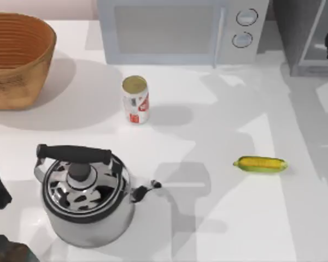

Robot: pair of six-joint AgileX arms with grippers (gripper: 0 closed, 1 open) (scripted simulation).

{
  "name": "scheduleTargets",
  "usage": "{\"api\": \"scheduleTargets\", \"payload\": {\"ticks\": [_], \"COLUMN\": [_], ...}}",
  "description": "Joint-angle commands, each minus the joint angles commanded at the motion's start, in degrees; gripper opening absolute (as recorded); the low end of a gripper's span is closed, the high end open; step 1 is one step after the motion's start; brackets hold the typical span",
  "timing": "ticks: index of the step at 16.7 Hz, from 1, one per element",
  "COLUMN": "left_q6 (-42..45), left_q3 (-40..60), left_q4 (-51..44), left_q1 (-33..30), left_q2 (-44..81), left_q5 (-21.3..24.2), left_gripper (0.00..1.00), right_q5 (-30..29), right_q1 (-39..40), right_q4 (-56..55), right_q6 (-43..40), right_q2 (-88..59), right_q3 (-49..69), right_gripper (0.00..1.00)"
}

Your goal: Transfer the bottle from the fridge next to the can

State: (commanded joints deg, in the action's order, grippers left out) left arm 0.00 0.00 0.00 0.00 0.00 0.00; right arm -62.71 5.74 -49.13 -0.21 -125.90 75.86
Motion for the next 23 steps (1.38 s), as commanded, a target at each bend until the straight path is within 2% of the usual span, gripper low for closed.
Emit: {"api": "scheduleTargets", "payload": {"ticks": [4, 9, 19, 23], "left_q6": [0.0, 0.0, 0.0, 0.0], "left_q3": [0.0, 0.0, 0.0, 0.0], "left_q4": [0.0, 0.0, 0.0, 0.0], "left_q1": [0.0, 0.0, 0.0, 0.0], "left_q2": [0.0, 0.0, 0.0, 0.0], "left_q5": [0.0, 0.0, 0.0, 0.0], "left_gripper": [1.0, 1.0, 1.0, 1.0], "right_q5": [-4.9, -5.6, 0.5, 0.7], "right_q1": [0.3, 0.4, -5.8, -6.0], "right_q4": [-4.3, -4.9, -0.5, -0.4], "right_q6": [0.1, 0.1, 0.0, 0.0], "right_q2": [-9.9, -11.2, -15.6, -15.7], "right_q3": [6.3, 7.2, 16.2, 16.4], "right_gripper": [1.0, 1.0, 1.0, 1.0]}}
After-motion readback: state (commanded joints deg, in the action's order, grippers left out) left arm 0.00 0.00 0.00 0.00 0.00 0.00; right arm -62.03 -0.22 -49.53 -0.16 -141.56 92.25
